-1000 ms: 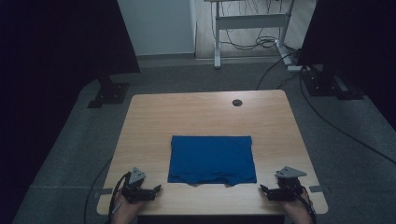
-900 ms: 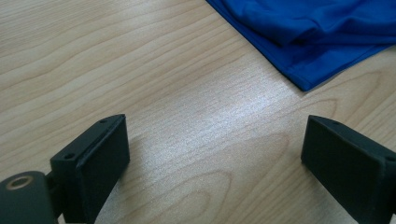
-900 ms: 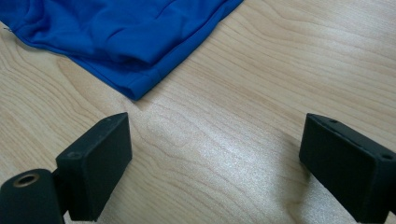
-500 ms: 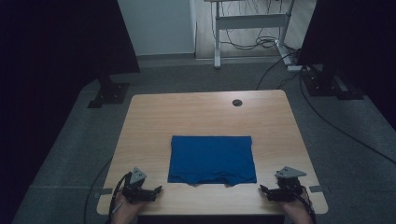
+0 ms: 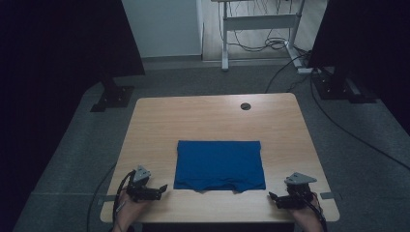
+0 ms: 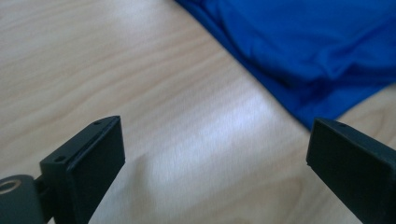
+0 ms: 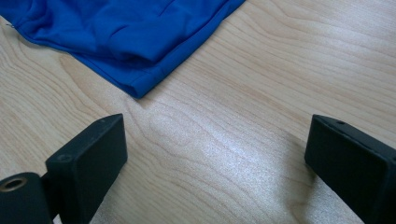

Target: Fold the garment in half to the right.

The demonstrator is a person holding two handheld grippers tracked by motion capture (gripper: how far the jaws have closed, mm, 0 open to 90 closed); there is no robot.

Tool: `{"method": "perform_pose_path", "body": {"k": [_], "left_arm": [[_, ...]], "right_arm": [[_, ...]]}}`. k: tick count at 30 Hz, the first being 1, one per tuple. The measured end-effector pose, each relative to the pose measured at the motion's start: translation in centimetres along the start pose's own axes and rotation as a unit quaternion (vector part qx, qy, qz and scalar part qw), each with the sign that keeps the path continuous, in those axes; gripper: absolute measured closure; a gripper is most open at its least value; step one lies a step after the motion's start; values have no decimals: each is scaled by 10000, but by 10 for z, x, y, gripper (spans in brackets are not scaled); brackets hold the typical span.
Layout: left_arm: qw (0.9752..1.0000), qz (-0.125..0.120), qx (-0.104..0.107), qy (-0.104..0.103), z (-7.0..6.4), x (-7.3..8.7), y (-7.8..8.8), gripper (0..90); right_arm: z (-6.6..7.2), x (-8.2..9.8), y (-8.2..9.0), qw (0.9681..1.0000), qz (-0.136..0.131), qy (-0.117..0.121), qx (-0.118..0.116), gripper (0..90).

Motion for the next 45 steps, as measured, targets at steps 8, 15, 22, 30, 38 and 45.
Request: {"method": "perform_pose_path", "body": {"k": [8, 15, 22, 30, 38, 45], "left_arm": [[10000, -76, 54, -30, 4, -19, -19, 47], [9998, -128, 68, -110, 4, -30, -29, 47], [9996, -185, 96, -177, 6, -44, -40, 49], [9994, -252, 113, -225, 8, -58, -52, 50], [9991, -296, 107, -268, 9, -70, -62, 51], [9989, -351, 86, -299, 12, -83, -77, 52]], "right_arm": [[0, 0, 0, 10000, 5, -1, -3, 47], [0, 0, 0, 10000, 4, -3, -3, 47], [0, 0, 0, 10000, 1, -4, -3, 48], [0, 0, 0, 10000, 0, -6, 0, 49], [0, 0, 0, 10000, -1, -8, 1, 49], [0, 0, 0, 10000, -1, -8, 0, 49]]}}
Point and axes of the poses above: each handheld gripper's, and its own axes: y roughly backward along the jaws, x roughly out of its underside, z roughly to its left, the point moved 2 cm from there along -y, roughly forward along the jaws, and after that the axes turned 7 degrees about -x, right-handed, at the moved point
